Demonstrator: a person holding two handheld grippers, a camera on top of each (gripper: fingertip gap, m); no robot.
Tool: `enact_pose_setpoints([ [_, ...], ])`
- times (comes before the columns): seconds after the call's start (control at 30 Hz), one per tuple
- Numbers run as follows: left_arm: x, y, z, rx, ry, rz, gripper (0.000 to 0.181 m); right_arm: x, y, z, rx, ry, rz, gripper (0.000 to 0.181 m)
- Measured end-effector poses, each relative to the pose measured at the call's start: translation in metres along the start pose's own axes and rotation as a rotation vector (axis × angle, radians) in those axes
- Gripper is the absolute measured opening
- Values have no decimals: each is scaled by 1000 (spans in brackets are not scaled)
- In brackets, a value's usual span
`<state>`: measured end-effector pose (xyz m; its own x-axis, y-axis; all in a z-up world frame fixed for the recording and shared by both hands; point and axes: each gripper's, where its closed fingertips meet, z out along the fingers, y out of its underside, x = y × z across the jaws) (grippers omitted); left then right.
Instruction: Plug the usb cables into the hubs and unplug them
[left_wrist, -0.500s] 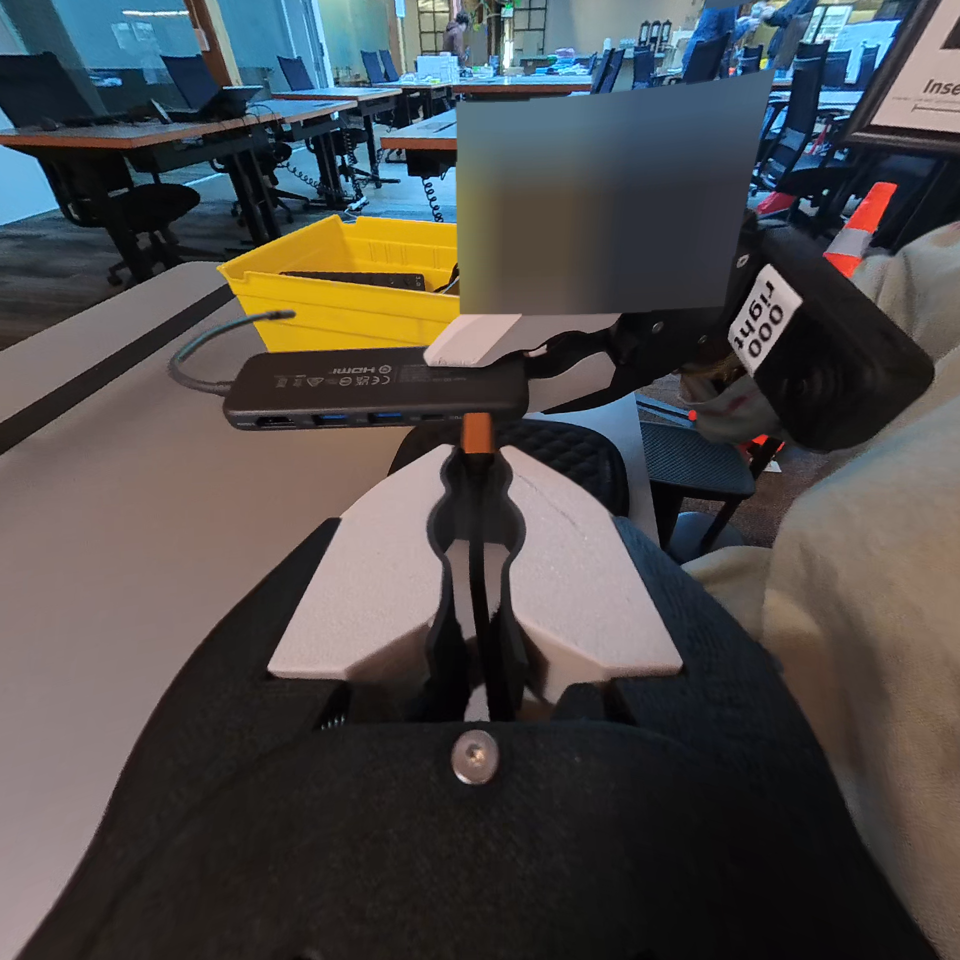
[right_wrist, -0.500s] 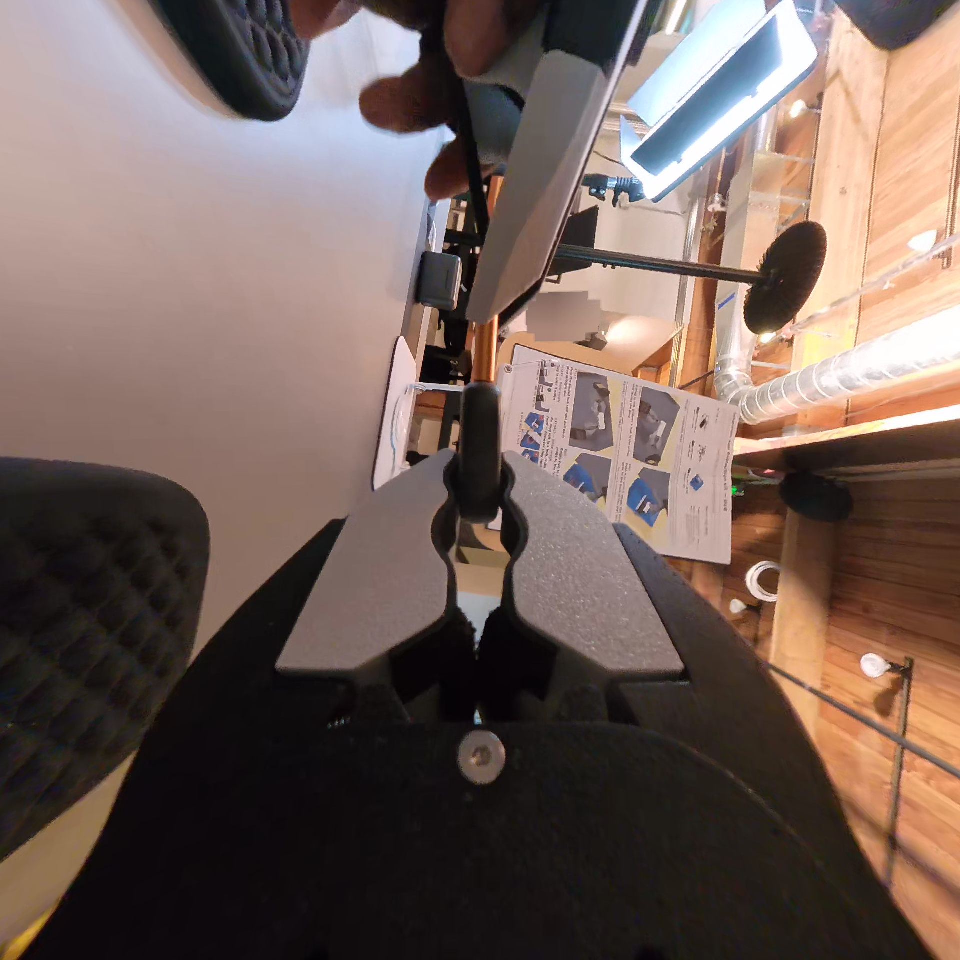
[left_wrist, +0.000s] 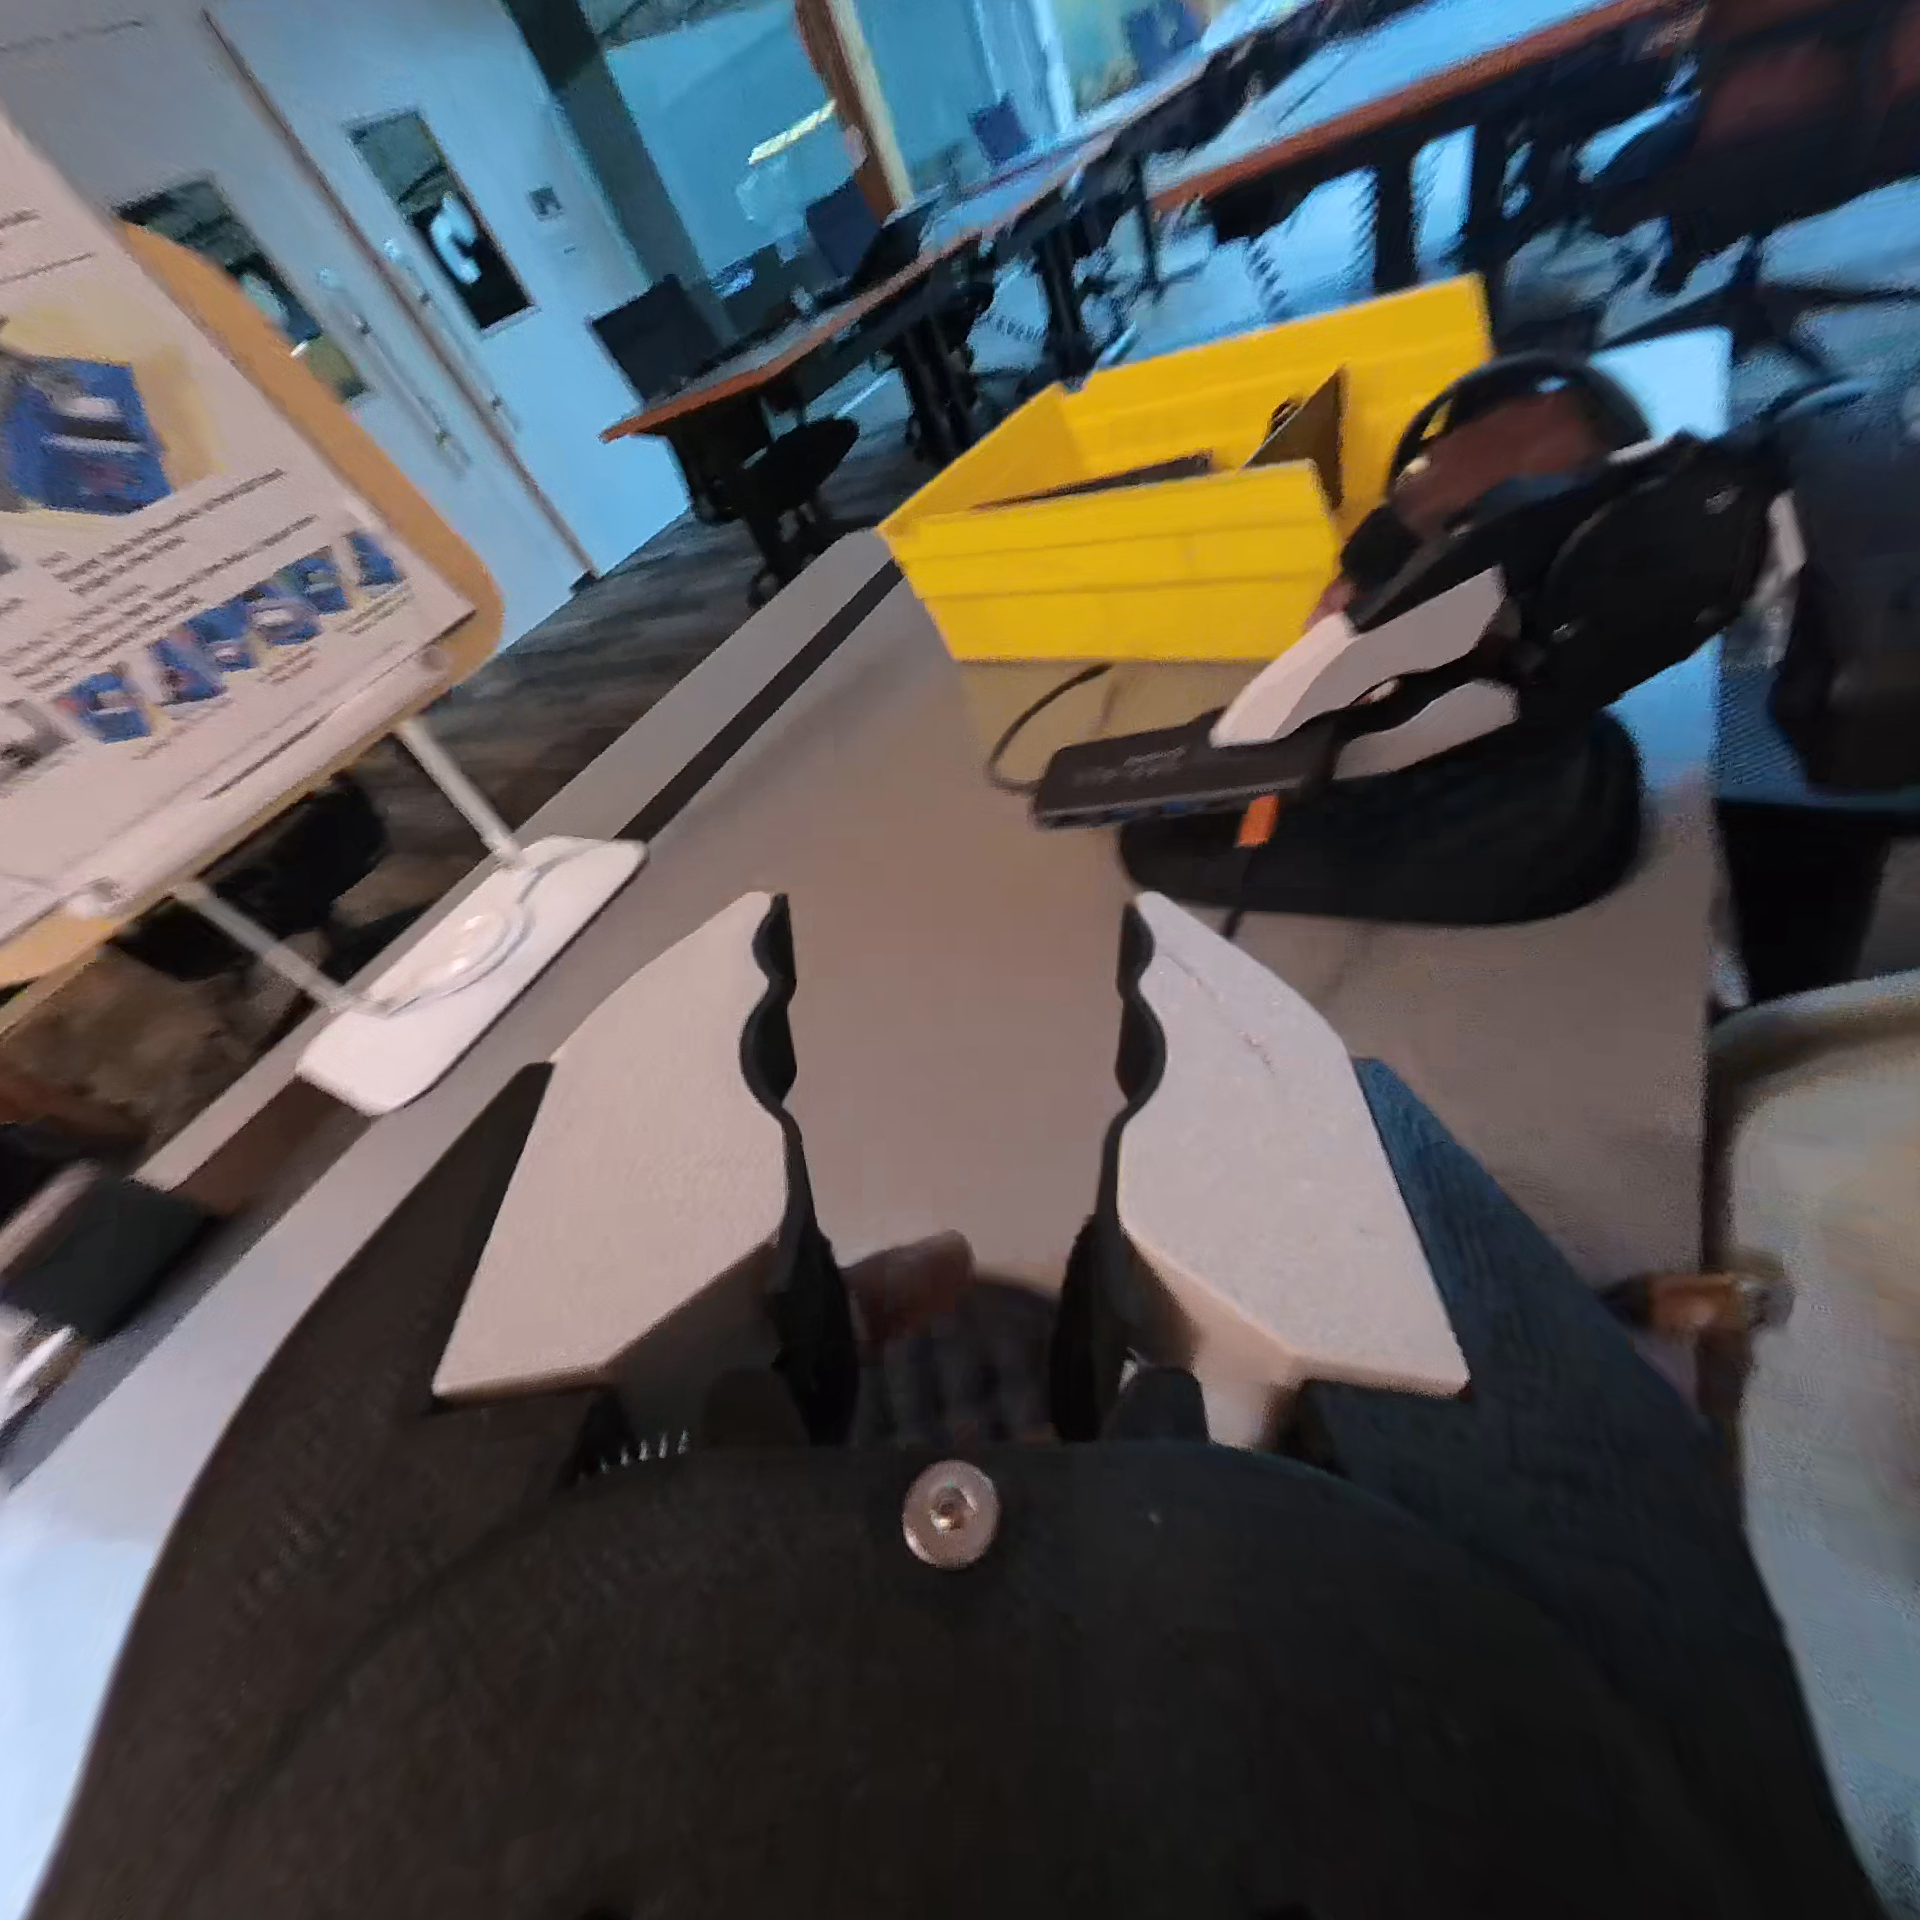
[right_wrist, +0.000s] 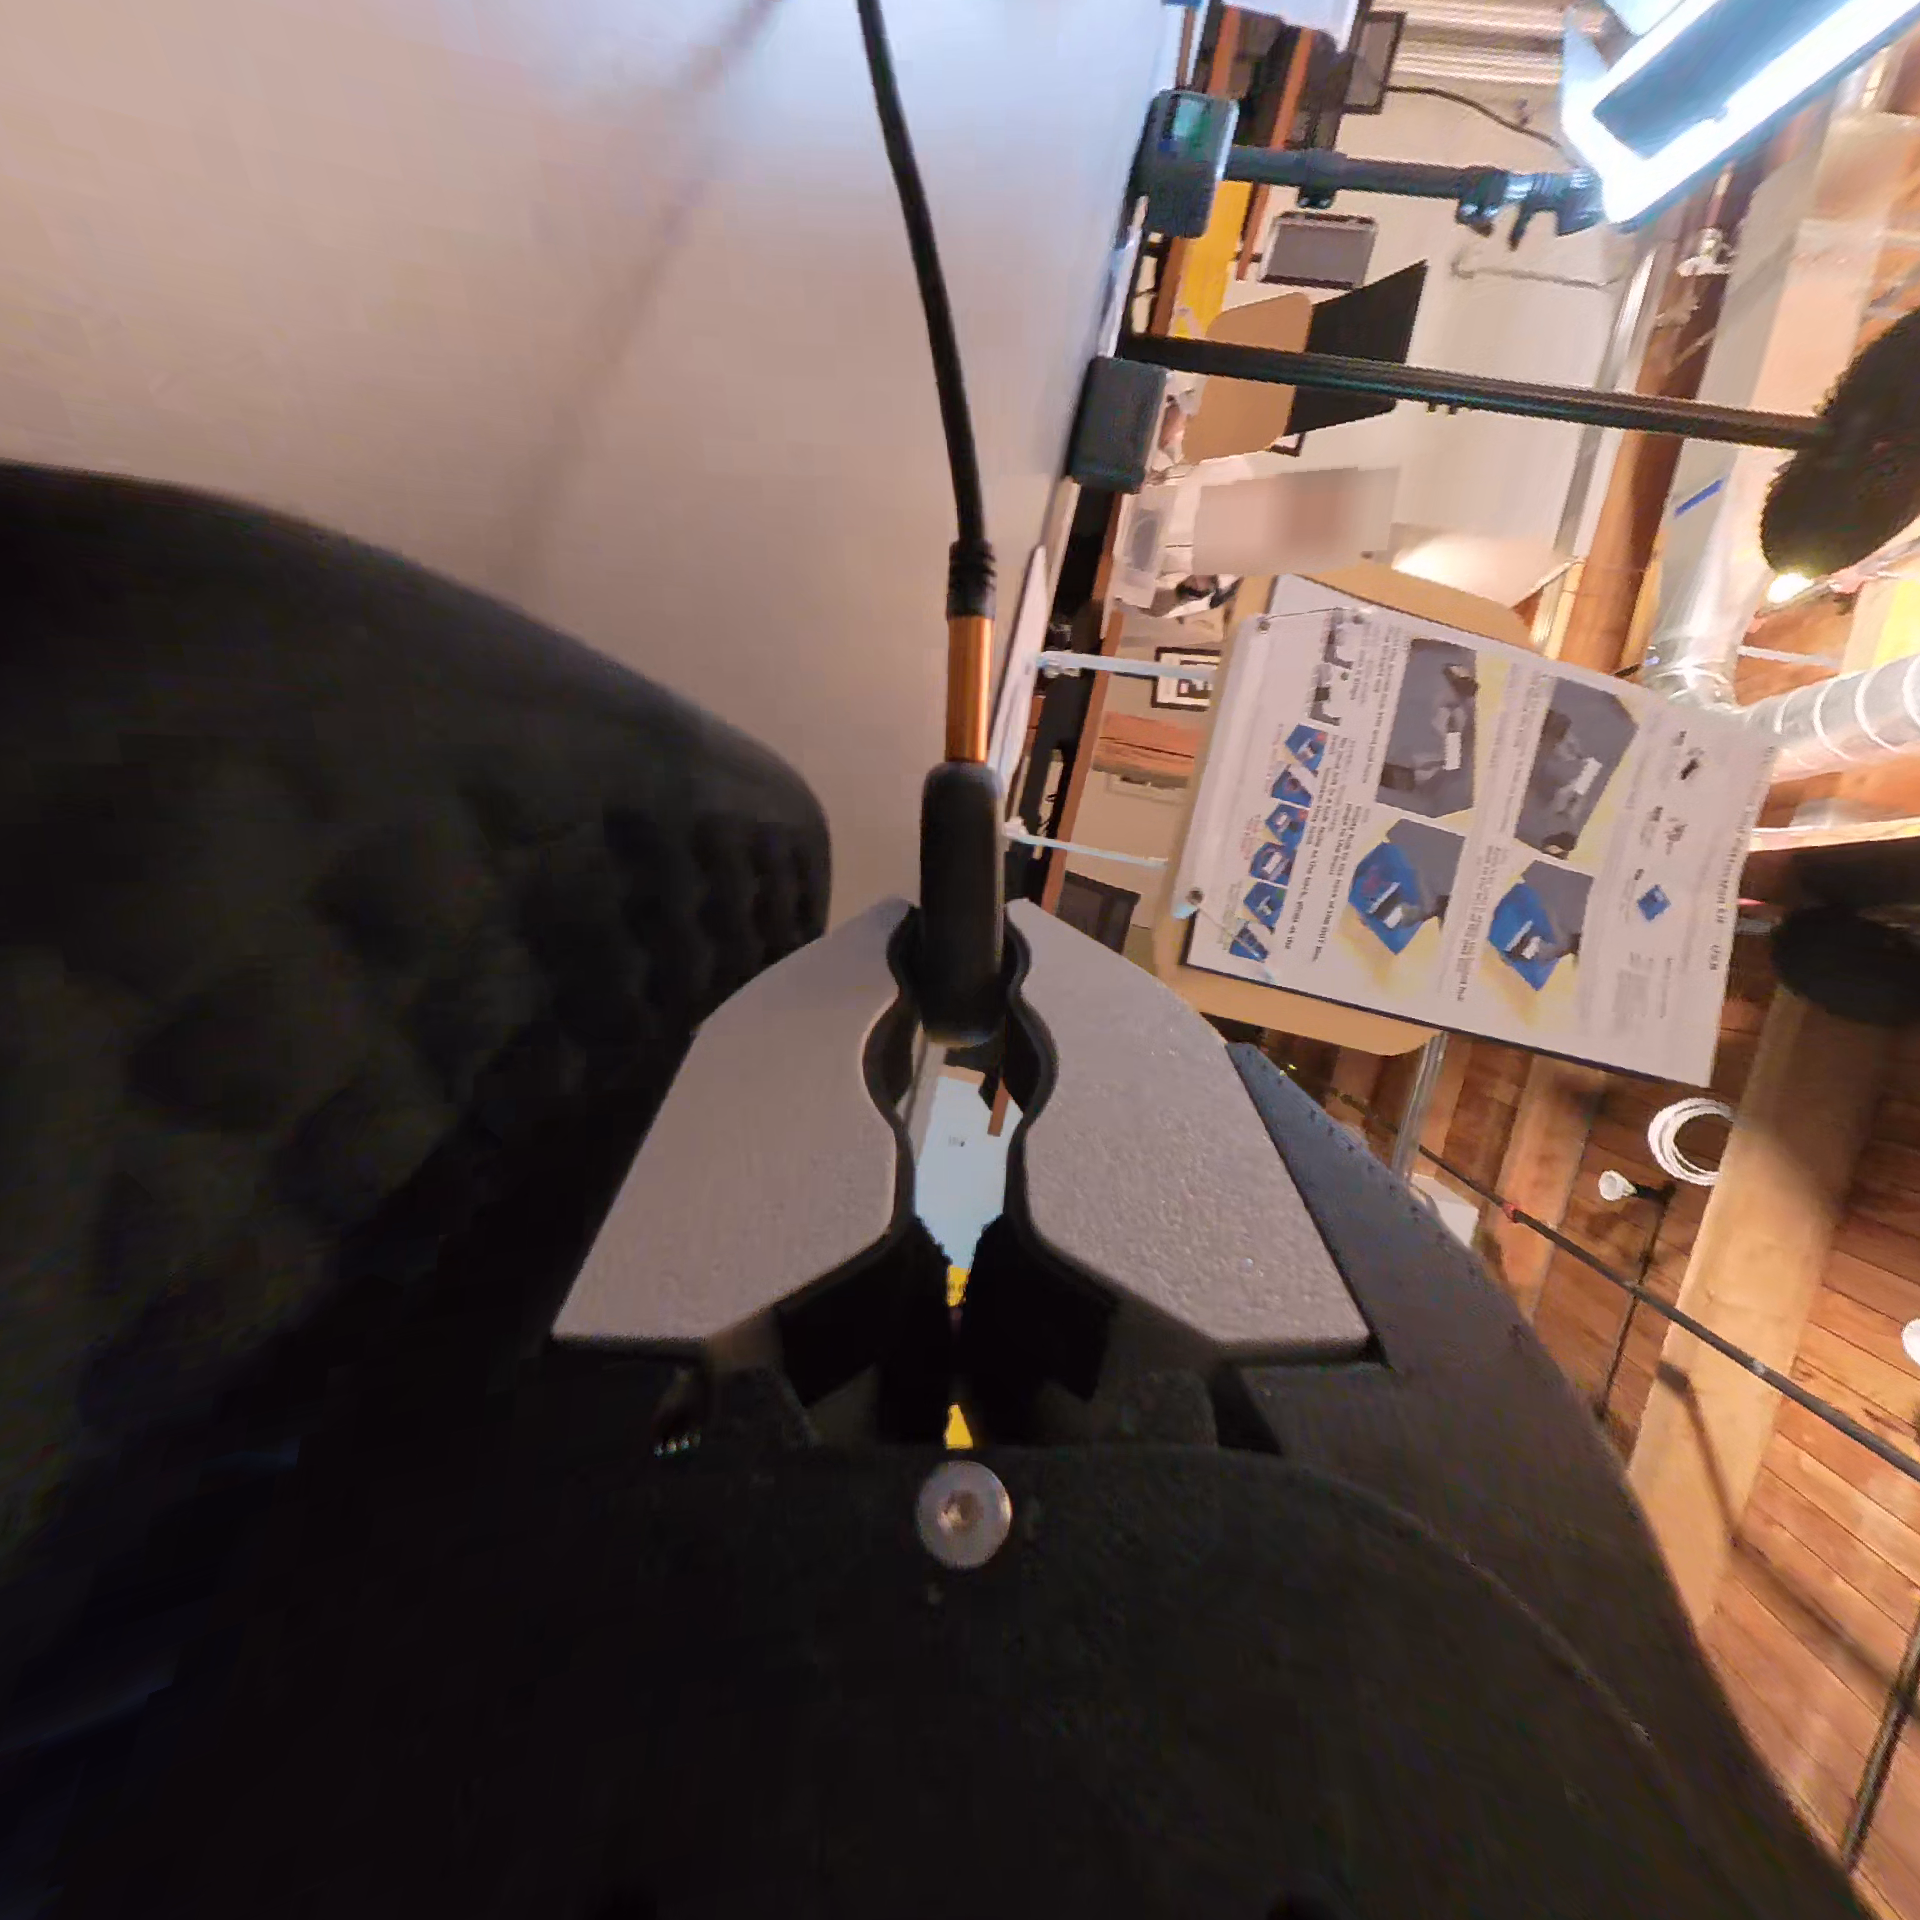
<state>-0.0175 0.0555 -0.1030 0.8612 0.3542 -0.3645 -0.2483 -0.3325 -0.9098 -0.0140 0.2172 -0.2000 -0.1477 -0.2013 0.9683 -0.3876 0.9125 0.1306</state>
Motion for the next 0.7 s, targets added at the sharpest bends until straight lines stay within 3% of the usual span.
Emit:
enact_pose_setpoints([
  [0.13, -56, 4, -61, -56, -190, -54, 51, -19, 5, -4, 8, -66, -6, 12],
  [0.2, -82, 21, -99, -127, -241, -113, 47, -22, 4, -6, 31, -97, 0, 13],
  [0.37, -117, 128, -167, -519, -154, -376, 43, -23, 2, -14, 91, -213, -8, 31],
  [0.43, -133, 176, -181, -687, -165, -433, 38, -23, 3, -21, 108, -290, 26, 41],
  [0.5, -144, 207, -185, -773, -157, -420, 35, -22, 3, -29, 115, -382, 87, 49],
  [0.6, -155, 229, -182, -803, -151, -379, 30, -10, 3, -41, 134, -455, 191, 53],
  [0.7, -160, 244, -180, -829, -124, -365, 27, 12, 3, -47, 156, -427, 240, 53],
])
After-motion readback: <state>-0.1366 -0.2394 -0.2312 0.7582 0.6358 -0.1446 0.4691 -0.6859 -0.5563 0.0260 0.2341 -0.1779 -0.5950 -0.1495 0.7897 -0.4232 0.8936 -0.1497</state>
